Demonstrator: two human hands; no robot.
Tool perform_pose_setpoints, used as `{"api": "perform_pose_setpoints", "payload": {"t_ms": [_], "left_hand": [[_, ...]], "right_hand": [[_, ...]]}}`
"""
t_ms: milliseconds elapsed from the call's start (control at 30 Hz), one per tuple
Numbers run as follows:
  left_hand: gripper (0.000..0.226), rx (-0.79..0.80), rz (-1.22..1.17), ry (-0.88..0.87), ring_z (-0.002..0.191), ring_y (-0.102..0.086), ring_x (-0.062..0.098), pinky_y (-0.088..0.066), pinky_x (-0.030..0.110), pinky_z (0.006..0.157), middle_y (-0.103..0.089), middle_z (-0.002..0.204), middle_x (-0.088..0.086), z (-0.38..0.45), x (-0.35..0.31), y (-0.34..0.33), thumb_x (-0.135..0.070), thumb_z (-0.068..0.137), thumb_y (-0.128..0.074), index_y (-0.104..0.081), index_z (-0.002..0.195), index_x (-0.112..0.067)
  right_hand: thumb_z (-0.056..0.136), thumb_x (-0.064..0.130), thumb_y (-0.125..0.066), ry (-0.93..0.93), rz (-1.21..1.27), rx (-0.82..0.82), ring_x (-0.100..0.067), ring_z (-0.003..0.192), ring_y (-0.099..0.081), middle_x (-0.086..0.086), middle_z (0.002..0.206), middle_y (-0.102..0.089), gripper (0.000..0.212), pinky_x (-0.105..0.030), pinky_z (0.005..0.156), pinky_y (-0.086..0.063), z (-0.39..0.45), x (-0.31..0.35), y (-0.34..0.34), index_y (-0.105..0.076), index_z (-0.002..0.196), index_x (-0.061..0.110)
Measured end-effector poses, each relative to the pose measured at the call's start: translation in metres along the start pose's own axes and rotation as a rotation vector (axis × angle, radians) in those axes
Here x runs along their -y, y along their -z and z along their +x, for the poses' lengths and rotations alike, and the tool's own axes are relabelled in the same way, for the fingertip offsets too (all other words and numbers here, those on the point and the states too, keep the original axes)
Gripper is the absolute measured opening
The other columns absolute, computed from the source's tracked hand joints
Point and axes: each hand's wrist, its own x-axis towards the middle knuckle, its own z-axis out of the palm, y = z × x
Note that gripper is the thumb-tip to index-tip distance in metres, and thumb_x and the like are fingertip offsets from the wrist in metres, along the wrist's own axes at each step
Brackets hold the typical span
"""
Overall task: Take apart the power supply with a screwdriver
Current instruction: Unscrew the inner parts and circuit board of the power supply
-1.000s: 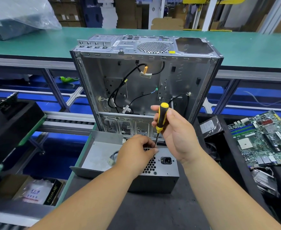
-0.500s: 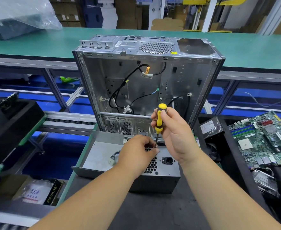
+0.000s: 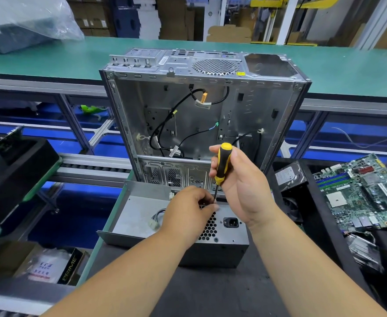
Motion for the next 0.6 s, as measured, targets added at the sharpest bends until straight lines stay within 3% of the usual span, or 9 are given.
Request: {"api": "perform_pose_setpoints", "payload": {"t_ms": [167,233,300,400,500,600], "left_hand": [[0.018,-0.023,-0.009,-0.033,0.083,-0.053,-0.004,-0.037,0.014,0.065,-0.057,0.086,-0.015,-0.001,0.0,-0.001,-0.034,0.084,-0.074,-0.06,0.074,-0.036],[0.018,-0.037,-0.032,-0.059,0.086,-0.052,-0.004,-0.037,0.015,0.067,-0.056,0.087,-0.014,-0.001,0.001,-0.001,-0.032,0.086,-0.073,-0.059,0.075,-0.035],[0.018,-0.047,-0.067,-0.088,0.088,-0.052,-0.003,-0.039,0.017,0.07,-0.056,0.088,-0.014,-0.002,0.002,-0.001,-0.031,0.087,-0.072,-0.058,0.077,-0.033],[0.022,-0.051,-0.105,-0.111,0.088,-0.052,0.0,-0.042,0.02,0.07,-0.054,0.089,-0.018,-0.003,0.002,0.0,-0.031,0.089,-0.069,-0.054,0.075,-0.037],[0.019,-0.066,-0.193,-0.082,0.075,-0.052,0.002,-0.037,0.013,0.06,-0.055,0.083,-0.02,-0.003,0.002,0.002,-0.029,0.093,-0.062,-0.053,0.079,-0.037],[0.011,-0.045,-0.314,-0.067,0.068,-0.05,0.001,-0.041,0.013,0.062,-0.057,0.076,-0.015,-0.004,0.0,0.006,-0.028,0.094,-0.06,-0.054,0.085,-0.031]], "right_hand": [[0.102,0.037,-0.039,0.02,0.05,0.0,-0.015,0.08,-0.05,-0.005,0.088,-0.056,0.042,-0.029,0.079,-0.045,-0.006,0.006,0.004,-0.066,0.113,0.007],[0.095,0.045,-0.054,0.027,0.126,0.017,-0.015,0.076,-0.048,-0.006,0.087,-0.056,0.04,-0.026,0.075,-0.043,-0.009,0.012,0.005,-0.069,0.103,0.009],[0.084,0.038,-0.073,0.042,0.122,0.016,-0.014,0.071,-0.047,-0.005,0.084,-0.055,0.025,-0.026,0.072,-0.041,-0.012,0.017,0.009,-0.068,0.085,0.014],[0.089,0.024,-0.064,0.058,-0.011,-0.039,-0.013,0.07,-0.052,-0.001,0.08,-0.057,0.02,-0.029,0.076,-0.044,-0.019,0.021,0.019,-0.063,0.07,0.02],[0.088,0.041,-0.06,0.046,-0.31,-0.149,-0.01,0.078,-0.061,0.003,0.081,-0.068,0.025,-0.032,0.083,-0.043,-0.027,0.027,0.03,-0.066,0.077,0.019],[0.079,0.053,-0.065,-0.015,-0.385,-0.24,-0.007,0.063,-0.055,-0.004,0.082,-0.075,0.029,-0.025,0.069,-0.042,-0.032,0.031,0.044,-0.07,0.08,0.024]]}}
